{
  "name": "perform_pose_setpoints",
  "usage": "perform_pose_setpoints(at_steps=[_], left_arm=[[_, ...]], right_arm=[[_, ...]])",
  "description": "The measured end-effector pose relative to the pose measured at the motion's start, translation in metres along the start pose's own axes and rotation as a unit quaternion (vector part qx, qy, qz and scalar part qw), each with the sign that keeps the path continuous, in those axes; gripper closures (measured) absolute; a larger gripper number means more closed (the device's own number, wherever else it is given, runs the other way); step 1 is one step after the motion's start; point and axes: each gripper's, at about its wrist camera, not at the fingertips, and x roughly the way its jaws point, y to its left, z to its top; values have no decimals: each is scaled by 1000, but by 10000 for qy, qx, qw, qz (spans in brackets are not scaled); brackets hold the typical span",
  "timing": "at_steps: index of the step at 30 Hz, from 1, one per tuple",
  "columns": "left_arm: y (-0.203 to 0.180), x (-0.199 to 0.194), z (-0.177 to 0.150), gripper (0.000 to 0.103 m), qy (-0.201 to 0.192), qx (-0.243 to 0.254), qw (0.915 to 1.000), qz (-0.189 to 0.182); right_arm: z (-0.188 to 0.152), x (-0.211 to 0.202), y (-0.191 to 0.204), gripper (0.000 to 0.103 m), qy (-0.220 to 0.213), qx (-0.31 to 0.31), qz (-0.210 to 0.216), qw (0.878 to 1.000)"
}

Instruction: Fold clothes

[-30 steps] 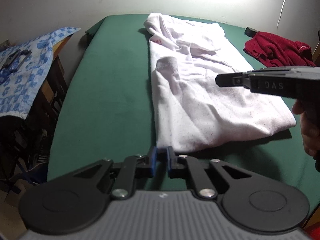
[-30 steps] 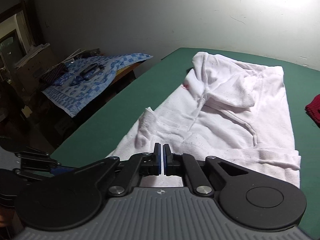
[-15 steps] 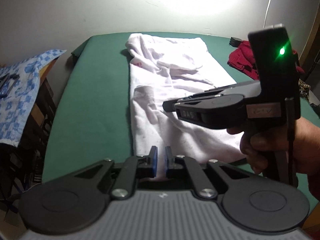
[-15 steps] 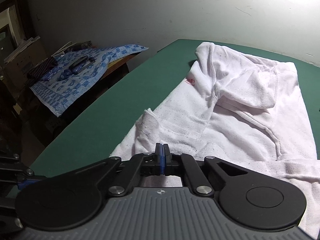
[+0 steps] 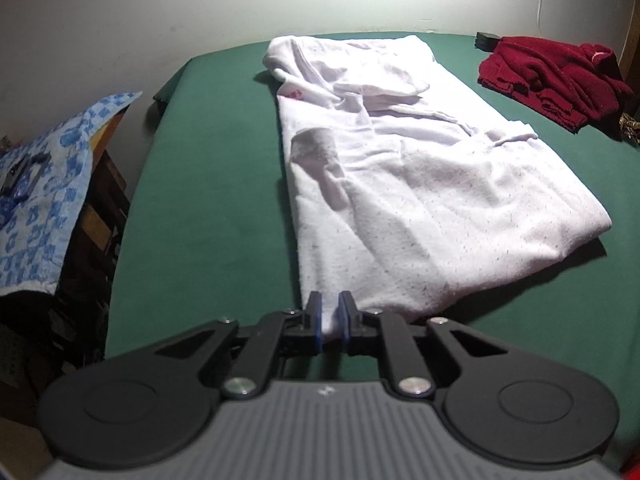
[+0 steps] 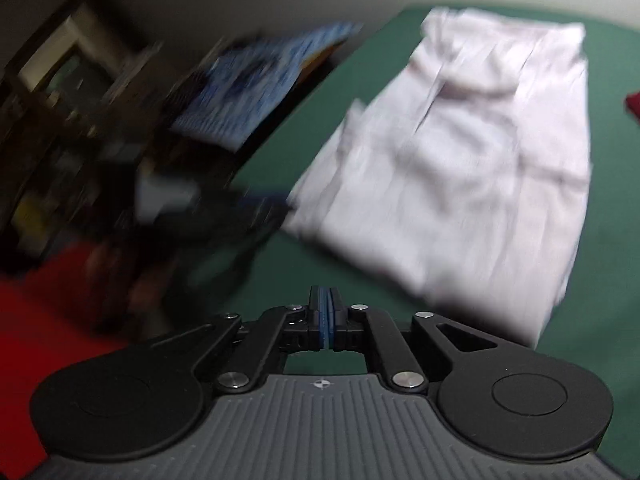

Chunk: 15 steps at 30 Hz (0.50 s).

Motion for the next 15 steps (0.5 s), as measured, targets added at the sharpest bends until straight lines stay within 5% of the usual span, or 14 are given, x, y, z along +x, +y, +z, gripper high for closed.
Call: perform_pose_setpoints(at_steps=[2, 3, 4, 6, 9, 12, 15], left_arm=[[-2, -2, 2, 89, -18, 178, 9998, 24], [-3, -5, 6, 90, -107, 230, 9997, -19], [-3, -8, 12, 91, -203, 281, 9994, -67], [-5, -14, 22, 91, -395, 383, 9984, -161], [-7, 1, 47, 90, -555, 430, 9973, -222], [2, 37, 64, 101, -377, 291, 9988, 53], [17, 66, 73, 100, -197, 77, 9983, 550]], right_arm=[[-29, -11, 15, 76, 881, -373, -333, 9949], [-35, -18, 21, 73, 881, -497, -662, 9927], [-38, -25, 24, 70, 732, -494, -922, 9918], [-28, -38, 14, 68, -372, 184, -1069, 9934], [-11, -32, 2, 69, -1581, 878, -1582, 9707], [6, -9, -2, 71, -1956, 722, -2070, 9559], [22, 14, -12, 71, -1975, 653, -2271, 9514]])
